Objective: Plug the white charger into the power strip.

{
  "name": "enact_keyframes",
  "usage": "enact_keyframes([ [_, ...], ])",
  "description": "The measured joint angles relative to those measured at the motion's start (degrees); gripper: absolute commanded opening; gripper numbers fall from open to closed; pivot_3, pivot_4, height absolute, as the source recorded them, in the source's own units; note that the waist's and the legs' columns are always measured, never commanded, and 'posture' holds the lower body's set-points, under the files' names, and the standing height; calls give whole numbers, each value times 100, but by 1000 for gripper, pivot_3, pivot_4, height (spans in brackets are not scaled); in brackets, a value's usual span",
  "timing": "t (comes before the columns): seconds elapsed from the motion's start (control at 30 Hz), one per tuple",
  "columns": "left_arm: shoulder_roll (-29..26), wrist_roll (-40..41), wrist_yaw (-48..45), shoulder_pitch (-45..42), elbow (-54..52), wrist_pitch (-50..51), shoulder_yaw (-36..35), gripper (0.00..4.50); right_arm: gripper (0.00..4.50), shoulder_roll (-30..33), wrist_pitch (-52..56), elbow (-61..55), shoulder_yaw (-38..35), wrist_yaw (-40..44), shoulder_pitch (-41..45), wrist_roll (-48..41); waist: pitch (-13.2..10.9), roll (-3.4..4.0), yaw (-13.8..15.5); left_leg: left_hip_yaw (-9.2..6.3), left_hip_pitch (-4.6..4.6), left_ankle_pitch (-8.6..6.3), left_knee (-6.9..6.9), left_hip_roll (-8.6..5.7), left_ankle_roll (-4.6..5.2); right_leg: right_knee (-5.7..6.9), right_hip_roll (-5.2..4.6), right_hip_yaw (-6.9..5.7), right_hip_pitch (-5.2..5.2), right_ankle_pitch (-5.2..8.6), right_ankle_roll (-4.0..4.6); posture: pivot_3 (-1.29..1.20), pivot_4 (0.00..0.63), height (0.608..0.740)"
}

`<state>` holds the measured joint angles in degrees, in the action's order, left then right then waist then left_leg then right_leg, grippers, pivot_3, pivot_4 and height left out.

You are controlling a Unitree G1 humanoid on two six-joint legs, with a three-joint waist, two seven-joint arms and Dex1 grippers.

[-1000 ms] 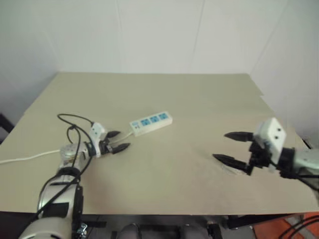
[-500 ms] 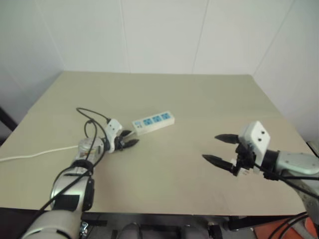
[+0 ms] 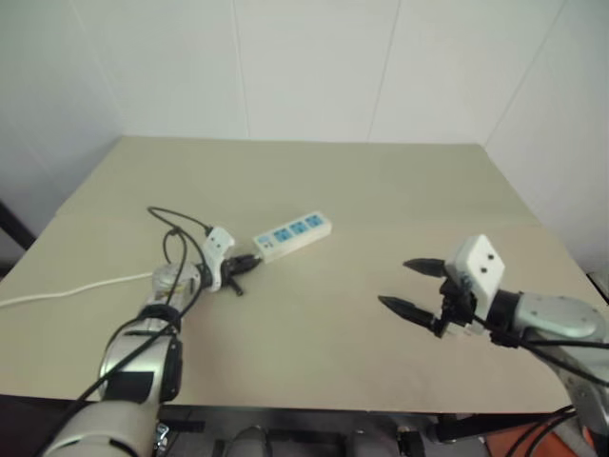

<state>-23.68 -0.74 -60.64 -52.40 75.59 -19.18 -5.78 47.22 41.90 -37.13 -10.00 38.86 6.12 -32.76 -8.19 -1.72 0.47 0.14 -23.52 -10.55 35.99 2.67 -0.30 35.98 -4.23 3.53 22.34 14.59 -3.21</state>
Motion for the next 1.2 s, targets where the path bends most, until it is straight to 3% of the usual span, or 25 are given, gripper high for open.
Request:
enact_keyframes([
  [0.17,-145,123,-790,191,-514,-88,7,44,4500,-6,-1,1,35,-43,-80,19,0,0,9,0,-14,0,0,0,0,-5,-1,-1,6,-1,1,0,150,740],
  [0.27,-256,375,-1102,665,-1602,317,12,44,4500,-45,-4,6,76,-63,-203,75,0,1,-6,0,-14,0,-2,3,0,-5,-1,-1,7,-1,2,0,150,740],
  [0.3,-310,543,-1112,1092,-2482,744,20,44,4500,-77,-12,6,114,-63,-222,100,0,2,-29,0,-15,0,-5,4,0,-5,-2,1,8,-1,2,0,150,740],
  [0.4,-329,848,-950,2128,-4491,1955,103,44,4500,-104,-25,58,209,-61,-248,165,1,3,-73,0,-13,0,-3,5,0,-2,-4,1,6,0,2,0,150,740],
  [0.57,-392,995,-318,3333,-6775,3486,321,44,4500,-189,-111,236,305,-10,-121,247,0,2,-71,1,12,0,1,5,0,2,-3,2,-7,0,3,0,150,740],
  [0.73,-345,994,346,3594,-7425,4060,357,44,4500,-196,-236,462,493,111,77,339,0,2,-70,1,20,0,-1,6,0,0,-1,4,-9,6,-4,0,150,740],
  [0.87,-330,992,466,3722,-7343,3825,451,1102,4500,-204,-279,576,512,198,196,411,0,2,-84,2,14,0,-5,5,0,-9,0,7,-7,-2,9,0,150,740],
  [1.07,-389,1274,187,3777,-7237,3549,473,3041,4500,-203,-291,576,513,250,167,461,0,2,-82,3,14,0,-6,5,0,-9,-1,7,-6,-1,11,0,150,740],
  [1.2,-818,1947,-525,4047,-7590,3697,451,4433,4500,-194,-291,576,500,269,98,470,0,2,-134,4,16,0,-8,9,0,-8,0,8,-4,1,14,0,150,740],
])
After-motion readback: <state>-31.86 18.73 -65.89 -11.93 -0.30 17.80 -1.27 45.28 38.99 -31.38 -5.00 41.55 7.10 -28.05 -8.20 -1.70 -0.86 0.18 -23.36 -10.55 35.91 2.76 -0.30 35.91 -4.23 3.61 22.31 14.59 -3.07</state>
